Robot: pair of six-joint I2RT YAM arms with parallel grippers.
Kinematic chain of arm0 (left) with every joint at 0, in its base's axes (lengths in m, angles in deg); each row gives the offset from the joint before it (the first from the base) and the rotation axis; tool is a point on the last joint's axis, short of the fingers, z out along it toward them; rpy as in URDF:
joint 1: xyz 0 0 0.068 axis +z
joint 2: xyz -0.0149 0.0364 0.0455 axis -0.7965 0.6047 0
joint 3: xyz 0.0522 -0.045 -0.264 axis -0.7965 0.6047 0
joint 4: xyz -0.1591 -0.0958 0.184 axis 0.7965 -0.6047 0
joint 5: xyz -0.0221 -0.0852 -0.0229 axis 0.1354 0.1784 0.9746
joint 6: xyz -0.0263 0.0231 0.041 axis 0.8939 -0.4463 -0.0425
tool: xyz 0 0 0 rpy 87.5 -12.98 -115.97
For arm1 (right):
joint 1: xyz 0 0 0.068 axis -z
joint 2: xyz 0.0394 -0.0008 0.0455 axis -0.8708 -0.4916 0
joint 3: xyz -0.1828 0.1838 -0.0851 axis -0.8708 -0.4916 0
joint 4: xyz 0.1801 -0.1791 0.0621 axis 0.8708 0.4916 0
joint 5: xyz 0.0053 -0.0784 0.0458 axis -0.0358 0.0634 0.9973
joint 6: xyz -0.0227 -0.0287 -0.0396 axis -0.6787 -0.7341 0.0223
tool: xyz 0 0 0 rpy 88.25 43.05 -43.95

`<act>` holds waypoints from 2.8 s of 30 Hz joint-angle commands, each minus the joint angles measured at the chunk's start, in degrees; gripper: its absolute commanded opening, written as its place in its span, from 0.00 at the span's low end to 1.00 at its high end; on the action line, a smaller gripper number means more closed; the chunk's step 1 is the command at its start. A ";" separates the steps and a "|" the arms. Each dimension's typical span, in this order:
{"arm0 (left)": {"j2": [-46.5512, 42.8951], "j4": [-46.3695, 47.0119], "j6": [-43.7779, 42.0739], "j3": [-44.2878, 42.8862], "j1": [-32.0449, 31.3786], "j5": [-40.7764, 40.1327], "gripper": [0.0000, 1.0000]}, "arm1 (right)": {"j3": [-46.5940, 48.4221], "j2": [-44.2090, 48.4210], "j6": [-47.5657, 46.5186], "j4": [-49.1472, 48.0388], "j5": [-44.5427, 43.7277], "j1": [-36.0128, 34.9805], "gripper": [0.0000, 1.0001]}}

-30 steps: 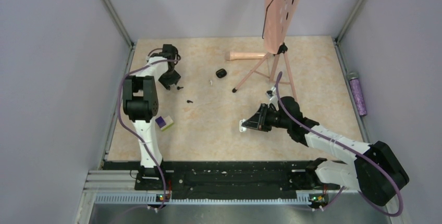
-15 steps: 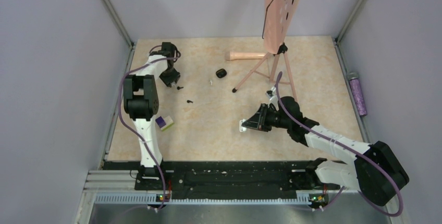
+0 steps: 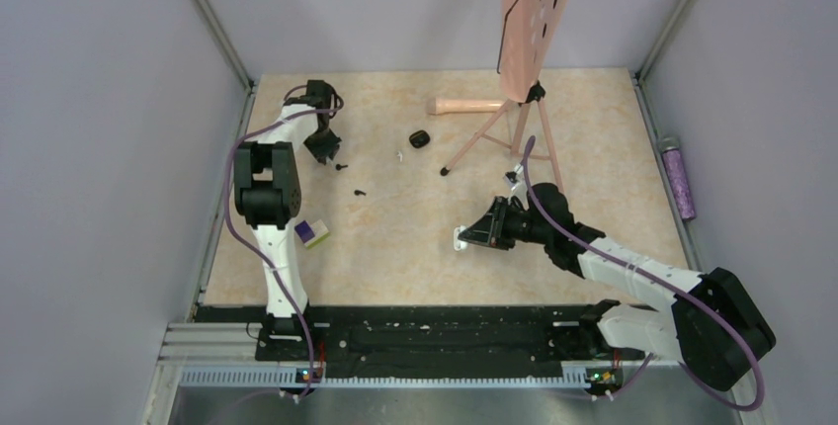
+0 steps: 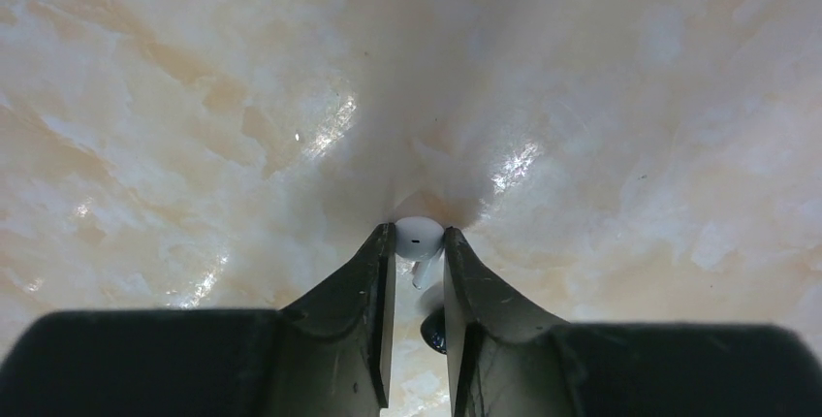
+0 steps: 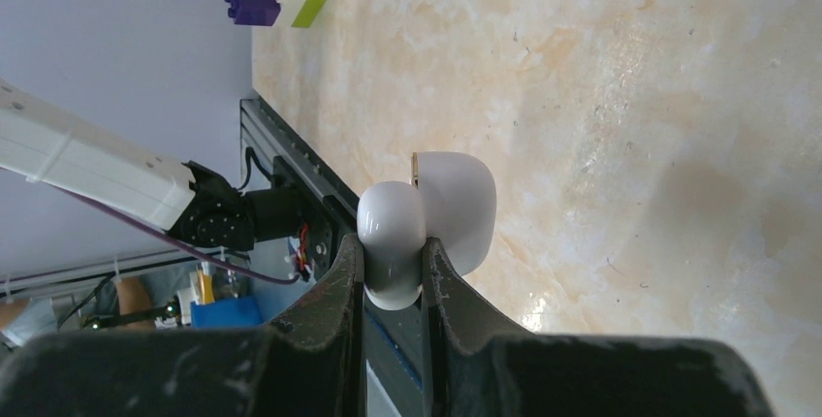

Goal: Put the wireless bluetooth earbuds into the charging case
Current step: Pick up the right earbud from the center of the board, then insert the right earbud into the right side groove of the charging case.

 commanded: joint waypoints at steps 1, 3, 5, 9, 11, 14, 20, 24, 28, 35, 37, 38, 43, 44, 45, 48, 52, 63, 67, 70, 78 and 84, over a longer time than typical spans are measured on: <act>0.38 -0.07 -1.13 -1.50 0.15 -0.40 0.23 | 3.12 0.77 -0.46 -1.54 -0.33 0.64 0.00; -0.02 -0.07 -1.77 -1.50 0.15 -0.40 0.21 | 3.26 0.78 -0.46 -1.62 -0.33 0.64 0.00; -0.52 0.10 -2.52 -1.34 0.15 -0.38 0.20 | 3.17 0.75 -0.47 -1.62 -0.38 0.63 0.00; -2.78 0.52 -4.28 -0.61 0.15 0.25 0.19 | 3.23 0.79 -0.69 -1.62 -0.49 0.64 0.00; -4.76 1.78 -5.19 0.77 0.02 1.23 0.17 | 3.40 0.86 -1.02 -1.50 -0.51 0.64 0.00; -9.08 3.07 -5.94 3.01 -0.17 2.88 0.16 | 4.37 0.74 -1.93 -0.25 -0.75 0.69 0.00; -18.51 7.93 -9.72 10.12 -1.27 5.45 0.15 | 6.37 0.99 -5.07 3.35 -0.72 0.73 0.00; -25.06 11.89 -11.83 15.54 -1.92 8.27 0.15 | 8.02 -1.79 -8.60 4.55 5.76 1.96 0.00; -31.35 15.42 -13.66 19.76 -2.58 13.18 0.11 | 11.26 -6.35 -12.58 6.35 13.91 3.44 0.00; -43.14 23.61 -18.19 27.64 -6.12 19.93 0.10 | 17.67 -12.28 -17.80 8.37 22.14 4.31 0.00; -45.89 25.16 -19.08 29.00 -7.19 21.95 0.10 | 18.92 -13.59 -18.03 7.64 23.91 4.55 0.00; -46.90 26.27 -19.35 29.61 -7.63 23.81 0.10 | 19.66 -14.27 -18.04 7.13 24.83 4.76 0.00; -51.02 30.81 -20.19 32.54 -10.97 31.58 0.04 | 20.64 -17.85 -13.58 0.74 29.97 6.10 0.00; -51.85 31.92 -20.19 33.21 -11.66 32.38 0.04 | 20.34 -18.29 -11.49 -2.00 31.11 6.33 0.00; -52.71 33.03 -20.27 33.91 -12.22 32.77 0.04 | 19.99 -18.73 -9.41 -4.65 32.04 6.51 0.00; -55.00 35.72 -20.45 35.67 -13.83 33.90 0.03 | 18.94 -19.88 -4.04 -11.46 33.73 6.85 0.00; -57.04 39.81 -20.57 38.30 -15.61 37.43 0.01 | 18.38 -20.74 0.57 -16.89 34.25 6.97 0.00; -59.46 49.47 -20.88 43.17 -19.57 44.69 0.00 | 15.09 -23.29 20.19 -34.28 30.84 6.99 0.00; -60.28 52.34 -20.83 44.87 -20.41 46.10 0.00 | 15.31 -23.26 23.12 -35.64 28.55 7.06 0.00; -61.39 57.02 -20.92 47.22 -21.26 47.75 0.00 | 16.24 -23.53 23.63 -34.69 26.95 7.06 0.00; -66.20 76.06 -18.87 57.85 -23.10 48.49 0.00 | 14.62 -24.22 30.61 -43.74 26.00 7.05 0.00; -68.00 86.06 -18.50 62.43 -23.95 49.57 0.00 | 12.27 -24.53 34.72 -49.34 25.38 7.05 0.00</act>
